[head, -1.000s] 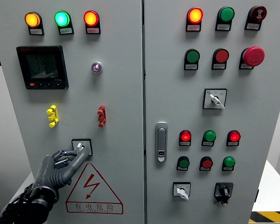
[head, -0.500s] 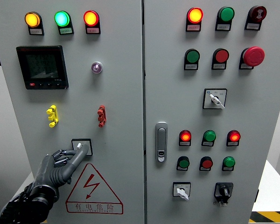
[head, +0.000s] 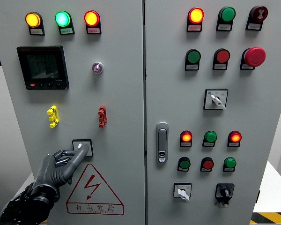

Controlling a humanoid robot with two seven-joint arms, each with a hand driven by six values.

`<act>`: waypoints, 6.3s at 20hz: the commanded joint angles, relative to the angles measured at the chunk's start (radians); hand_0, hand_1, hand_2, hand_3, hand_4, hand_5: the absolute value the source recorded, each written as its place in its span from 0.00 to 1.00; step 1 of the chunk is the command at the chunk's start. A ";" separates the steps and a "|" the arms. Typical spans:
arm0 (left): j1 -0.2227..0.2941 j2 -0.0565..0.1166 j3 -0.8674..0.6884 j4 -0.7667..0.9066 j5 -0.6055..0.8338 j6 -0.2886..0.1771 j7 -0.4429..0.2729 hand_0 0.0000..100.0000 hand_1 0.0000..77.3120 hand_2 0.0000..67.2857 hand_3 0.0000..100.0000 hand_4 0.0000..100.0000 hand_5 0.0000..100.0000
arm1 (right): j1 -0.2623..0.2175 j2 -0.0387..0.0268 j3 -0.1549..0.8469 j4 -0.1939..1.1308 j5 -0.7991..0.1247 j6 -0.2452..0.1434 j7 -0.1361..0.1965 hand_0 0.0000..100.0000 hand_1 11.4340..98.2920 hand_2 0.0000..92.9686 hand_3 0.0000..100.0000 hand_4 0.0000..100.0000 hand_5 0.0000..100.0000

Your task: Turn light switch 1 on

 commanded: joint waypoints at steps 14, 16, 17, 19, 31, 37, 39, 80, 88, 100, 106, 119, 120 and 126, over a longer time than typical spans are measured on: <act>-0.009 0.006 0.003 0.005 0.001 -0.003 0.005 0.29 0.69 0.72 0.97 1.00 1.00 | 0.000 0.0013 0.000 0.000 0.000 -0.001 0.000 0.00 0.10 0.00 0.20 0.19 0.10; -0.009 0.006 0.005 0.005 0.001 -0.006 0.016 0.30 0.70 0.72 0.97 1.00 1.00 | 0.000 0.0013 0.000 0.000 0.000 -0.001 0.000 0.00 0.10 0.00 0.20 0.19 0.10; -0.009 0.006 0.005 0.005 0.001 -0.006 0.016 0.30 0.70 0.72 0.97 1.00 1.00 | 0.000 -0.0002 0.000 0.000 0.000 0.000 0.000 0.00 0.09 0.00 0.20 0.19 0.10; -0.009 0.006 0.005 0.005 0.001 -0.006 0.016 0.32 0.70 0.72 0.97 1.00 1.00 | 0.000 0.0013 0.000 0.000 0.000 0.000 0.000 0.00 0.10 0.00 0.20 0.19 0.10; -0.009 0.006 0.006 0.003 0.001 -0.005 0.017 0.45 0.69 0.72 0.97 1.00 1.00 | 0.000 -0.0002 0.001 0.000 0.000 0.000 0.000 0.00 0.09 0.00 0.20 0.19 0.10; -0.009 0.006 0.006 0.003 0.001 -0.005 0.019 0.51 0.67 0.72 0.97 1.00 1.00 | 0.000 0.0013 0.000 0.000 0.000 -0.001 0.000 0.00 0.10 0.00 0.20 0.19 0.10; -0.011 0.006 0.006 0.003 0.000 -0.005 0.017 0.52 0.66 0.72 0.97 1.00 1.00 | 0.000 -0.0002 0.000 0.000 0.000 0.000 0.000 0.00 0.10 0.00 0.20 0.19 0.10; 0.015 -0.008 0.023 -0.009 -0.012 -0.003 0.014 0.00 0.58 0.70 0.95 1.00 1.00 | 0.000 0.0013 0.000 0.000 0.000 0.000 0.000 0.00 0.10 0.00 0.20 0.19 0.10; 0.035 -0.014 0.023 -0.012 -0.012 -0.003 0.008 0.00 0.61 0.67 0.95 1.00 1.00 | 0.000 0.0013 0.000 0.000 0.000 0.000 0.000 0.00 0.09 0.00 0.20 0.19 0.10; 0.237 0.034 0.025 0.006 -0.321 -0.078 -0.298 0.00 0.60 0.58 0.91 1.00 0.86 | 0.000 -0.0002 0.000 0.000 0.000 -0.001 0.000 0.00 0.10 0.00 0.20 0.19 0.10; 0.409 0.064 0.063 0.117 -0.339 -0.092 -0.433 0.00 0.58 0.55 0.89 1.00 0.75 | 0.000 -0.0002 0.000 0.000 0.000 0.000 0.000 0.00 0.10 0.00 0.20 0.19 0.10; 0.413 0.172 0.687 1.232 -0.882 -0.423 -1.009 0.00 0.43 0.48 0.54 0.73 0.72 | 0.000 0.0013 0.001 0.000 0.000 0.000 0.000 0.00 0.09 0.00 0.20 0.19 0.10; 0.408 0.166 0.757 1.311 -0.908 -0.472 -1.024 0.00 0.35 0.44 0.41 0.64 0.69 | 0.000 0.0013 0.000 0.000 0.000 0.000 0.000 0.00 0.10 0.00 0.20 0.19 0.10; 0.417 0.143 1.107 1.505 -1.149 -0.574 -0.986 0.00 0.16 0.22 0.07 0.19 0.39 | 0.000 0.0013 0.000 0.000 0.000 -0.001 0.000 0.00 0.08 0.00 0.20 0.19 0.10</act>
